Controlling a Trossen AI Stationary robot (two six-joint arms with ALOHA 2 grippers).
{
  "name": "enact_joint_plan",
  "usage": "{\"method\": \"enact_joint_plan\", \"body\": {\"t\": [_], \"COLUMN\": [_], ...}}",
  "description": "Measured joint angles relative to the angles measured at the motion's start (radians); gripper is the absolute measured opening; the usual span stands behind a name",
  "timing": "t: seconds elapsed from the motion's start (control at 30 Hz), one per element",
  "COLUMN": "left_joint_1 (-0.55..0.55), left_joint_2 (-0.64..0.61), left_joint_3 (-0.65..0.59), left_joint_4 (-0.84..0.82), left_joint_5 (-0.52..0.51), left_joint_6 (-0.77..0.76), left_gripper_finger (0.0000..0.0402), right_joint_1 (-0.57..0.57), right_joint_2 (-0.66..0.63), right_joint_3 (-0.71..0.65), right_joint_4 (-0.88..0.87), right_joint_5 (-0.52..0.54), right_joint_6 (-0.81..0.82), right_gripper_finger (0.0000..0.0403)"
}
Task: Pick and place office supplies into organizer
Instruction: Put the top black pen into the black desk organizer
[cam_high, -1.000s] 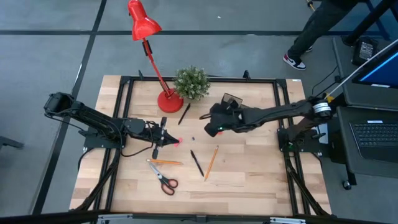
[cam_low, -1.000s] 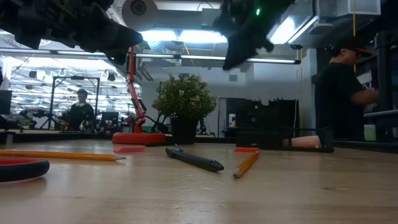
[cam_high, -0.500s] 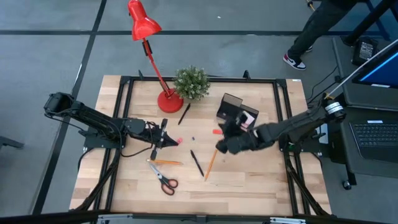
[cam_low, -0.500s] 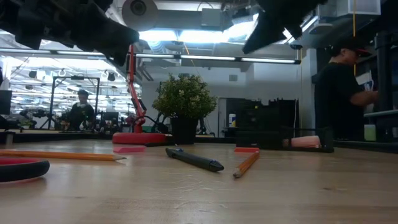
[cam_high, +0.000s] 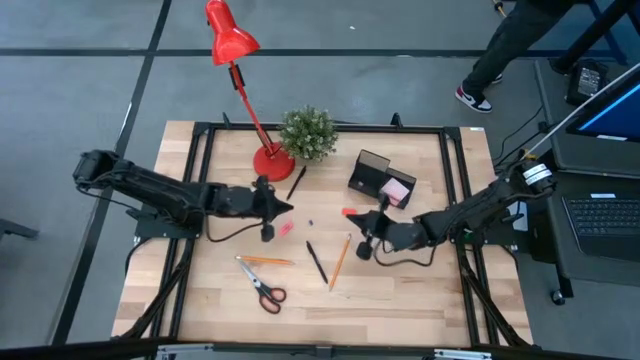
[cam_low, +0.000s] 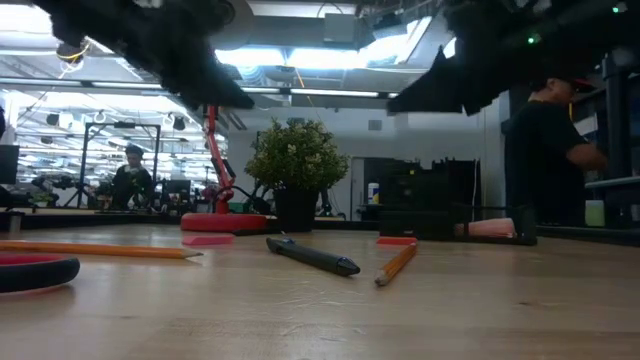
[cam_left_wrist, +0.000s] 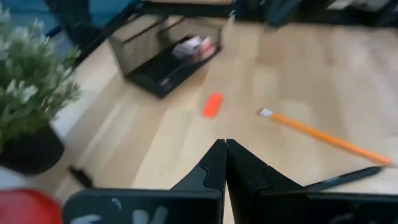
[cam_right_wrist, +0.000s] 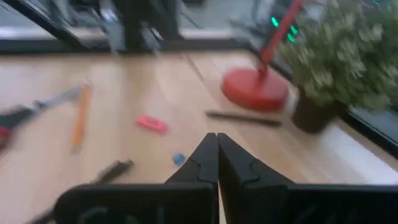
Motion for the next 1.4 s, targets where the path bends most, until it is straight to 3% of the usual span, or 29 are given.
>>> {"method": "enact_joint_plan", "body": {"t": [0.13,0.4,0.73,1.0,1.4], "left_joint_1": [0.047,0.141,0.246,0.314,0.374], "left_joint_2": [0.089,0.240,0.332,0.415,0.510], "left_joint_3": [0.015,0.110,0.318,0.320,0.319], "left_joint_4": [-0.010,-0.042,-0.459,-0.433,-0.373], "left_joint_5": [-0.008,0.003,0.023,0.125,0.114], "left_joint_6": [-0.049,-0.073,-0.159,-0.190,-0.210], "left_gripper_finger": [0.0002,0.0035,0.0113,0.0134,0.0136], "right_joint_1": [-0.020,-0.019,-0.010,-0.009,-0.012], "right_joint_2": [-0.035,-0.048,-0.048,-0.048,-0.050], "right_joint_3": [-0.092,-0.156,-0.160,-0.160,-0.156], "right_joint_4": [0.181,0.224,0.230,0.260,0.306], "right_joint_5": [-0.119,-0.131,-0.133,-0.138,-0.139], "right_joint_6": [-0.047,-0.041,0.019,0.015,-0.172], "right_gripper_finger": [0.0002,0.0002,0.0002,0.0003,0.0003]}}
